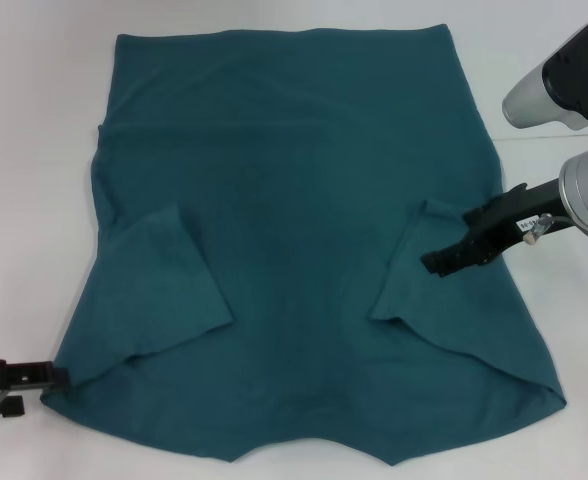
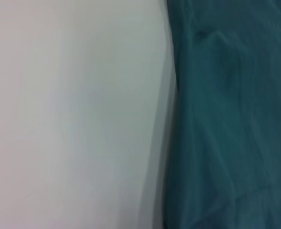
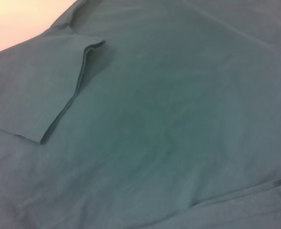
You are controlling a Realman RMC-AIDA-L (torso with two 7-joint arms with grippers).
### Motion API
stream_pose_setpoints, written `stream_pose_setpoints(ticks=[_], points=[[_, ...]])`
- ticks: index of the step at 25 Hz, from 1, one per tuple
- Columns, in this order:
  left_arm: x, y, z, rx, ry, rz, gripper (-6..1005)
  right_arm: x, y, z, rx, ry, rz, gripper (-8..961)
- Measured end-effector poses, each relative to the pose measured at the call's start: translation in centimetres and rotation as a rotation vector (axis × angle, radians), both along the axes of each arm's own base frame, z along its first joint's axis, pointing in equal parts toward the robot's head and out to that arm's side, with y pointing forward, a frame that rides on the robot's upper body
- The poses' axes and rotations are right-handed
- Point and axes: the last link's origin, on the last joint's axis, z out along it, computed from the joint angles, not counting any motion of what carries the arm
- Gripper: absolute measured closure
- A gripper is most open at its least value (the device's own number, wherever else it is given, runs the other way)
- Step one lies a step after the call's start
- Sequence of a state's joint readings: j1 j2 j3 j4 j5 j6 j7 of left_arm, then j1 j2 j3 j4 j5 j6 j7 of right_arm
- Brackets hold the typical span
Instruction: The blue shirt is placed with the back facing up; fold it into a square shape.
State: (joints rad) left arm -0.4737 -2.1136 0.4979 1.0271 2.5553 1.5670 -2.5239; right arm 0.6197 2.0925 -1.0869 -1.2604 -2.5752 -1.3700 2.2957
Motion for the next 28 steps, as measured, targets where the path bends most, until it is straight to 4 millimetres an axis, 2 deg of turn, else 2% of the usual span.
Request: stream_pose_setpoints(ticks=[4, 28], points=[[0.0, 0.2, -0.5, -0.011, -0.006, 0.004, 150, 0.0, 0.0, 0.0, 0.002, -0.001, 0.002, 8], [1.2, 1.7, -2.0, -0.051, -0.007, -0.019, 153, -0.4, 0.0, -0.5, -0.005, 0.003, 0.015, 9]])
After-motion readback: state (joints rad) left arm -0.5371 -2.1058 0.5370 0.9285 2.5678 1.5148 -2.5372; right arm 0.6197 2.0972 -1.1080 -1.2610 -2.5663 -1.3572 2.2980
